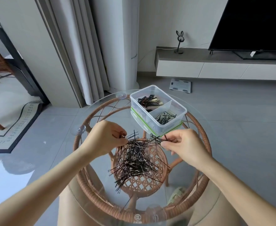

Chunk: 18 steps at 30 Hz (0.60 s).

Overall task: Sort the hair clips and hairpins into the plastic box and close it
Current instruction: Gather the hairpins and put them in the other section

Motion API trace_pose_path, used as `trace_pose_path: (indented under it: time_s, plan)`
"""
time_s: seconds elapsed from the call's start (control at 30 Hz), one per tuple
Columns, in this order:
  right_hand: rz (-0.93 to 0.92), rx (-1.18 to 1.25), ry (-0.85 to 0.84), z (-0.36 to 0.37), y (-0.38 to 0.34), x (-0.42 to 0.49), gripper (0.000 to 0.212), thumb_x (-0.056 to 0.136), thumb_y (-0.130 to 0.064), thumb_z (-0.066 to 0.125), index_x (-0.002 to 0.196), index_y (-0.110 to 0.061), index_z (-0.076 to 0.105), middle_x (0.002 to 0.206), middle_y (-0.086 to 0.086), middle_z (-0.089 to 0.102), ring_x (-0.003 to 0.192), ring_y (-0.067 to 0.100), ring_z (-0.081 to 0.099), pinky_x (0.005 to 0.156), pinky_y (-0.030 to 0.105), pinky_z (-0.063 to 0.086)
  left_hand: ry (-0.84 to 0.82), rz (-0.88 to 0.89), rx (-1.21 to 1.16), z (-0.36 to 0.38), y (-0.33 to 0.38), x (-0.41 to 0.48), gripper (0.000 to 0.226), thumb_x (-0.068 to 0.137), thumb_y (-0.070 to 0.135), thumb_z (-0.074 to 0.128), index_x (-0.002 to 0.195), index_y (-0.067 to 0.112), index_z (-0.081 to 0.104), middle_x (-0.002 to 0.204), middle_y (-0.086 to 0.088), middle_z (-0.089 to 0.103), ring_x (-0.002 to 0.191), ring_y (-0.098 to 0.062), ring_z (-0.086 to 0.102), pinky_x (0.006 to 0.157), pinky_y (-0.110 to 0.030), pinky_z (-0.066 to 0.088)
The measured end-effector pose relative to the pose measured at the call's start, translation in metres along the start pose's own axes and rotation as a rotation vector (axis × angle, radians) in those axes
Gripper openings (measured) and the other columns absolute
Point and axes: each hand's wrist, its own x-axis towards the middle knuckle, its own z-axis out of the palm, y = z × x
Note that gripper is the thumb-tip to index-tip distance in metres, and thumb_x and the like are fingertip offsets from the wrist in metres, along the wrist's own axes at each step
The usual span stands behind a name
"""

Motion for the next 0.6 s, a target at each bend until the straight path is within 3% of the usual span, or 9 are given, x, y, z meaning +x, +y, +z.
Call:
trace_pose_path:
  time_s: [0.1,0.2,0.3,0.4,0.5,0.6]
  plan:
    - [0.009,0.111,0.036,-0.021,-0.008,0.015,0.015,0.073,-0.006,0.074,0.077,-0.019,0.071,0.063,0.002,0.070,0.045,0.007,0.056,0.048,0.018,0.049,0.022,-0.014,-0.094,-0.006,0.008,0.009,0.023,0.069,0.019,0.079,0.091,0.018,0.075,0.060,0.022,0.063,0.050,0.015,0.060,0.048,0.004,0.041]
    - [0.013,0.159,0.085,-0.042,-0.011,0.039,0.017,0.073,0.000,0.073,0.074,-0.017,0.069,0.063,0.007,0.068,0.045,0.006,0.055,0.044,0.016,0.048,0.038,0.000,-0.127,-0.011,0.016,0.019,0.020,0.069,0.018,0.079,0.089,0.018,0.074,0.058,0.021,0.063,0.048,0.013,0.061,0.046,0.003,0.041]
    - [0.057,0.066,0.081,-0.057,-0.009,0.074,0.012,0.072,0.003,0.073,0.076,-0.008,0.069,0.066,0.012,0.067,0.045,0.008,0.055,0.043,0.017,0.047,0.049,0.026,-0.138,-0.013,0.025,0.033,0.017,0.070,0.015,0.078,0.086,0.014,0.074,0.060,0.013,0.068,0.048,0.004,0.065,0.053,-0.007,0.052]
    - [0.128,-0.166,-0.067,-0.057,-0.005,0.114,0.005,0.071,0.004,0.071,0.075,0.005,0.068,0.064,0.015,0.063,0.050,0.018,0.055,0.046,0.021,0.048,0.059,0.024,-0.155,-0.008,0.037,0.048,0.014,0.071,0.014,0.077,0.084,0.012,0.072,0.067,-0.002,0.074,0.059,-0.011,0.071,0.065,-0.025,0.058]
    - [0.155,-0.372,-0.336,-0.041,-0.004,0.143,0.011,0.072,-0.001,0.073,0.082,0.003,0.071,0.070,0.014,0.068,0.053,0.017,0.056,0.056,0.027,0.051,0.051,0.072,-0.150,-0.001,0.055,0.064,0.008,0.073,0.012,0.075,0.073,0.017,0.068,0.069,-0.010,0.075,0.067,-0.026,0.073,0.065,-0.034,0.057]
    - [0.099,-0.537,-0.521,-0.029,0.000,0.158,0.015,0.075,-0.012,0.073,0.089,-0.009,0.073,0.088,0.007,0.073,0.062,0.012,0.062,0.067,0.027,0.052,0.052,0.115,-0.107,0.008,0.071,0.082,0.007,0.073,0.012,0.073,0.079,0.010,0.072,0.070,-0.011,0.075,0.065,-0.026,0.072,0.057,-0.025,0.056]
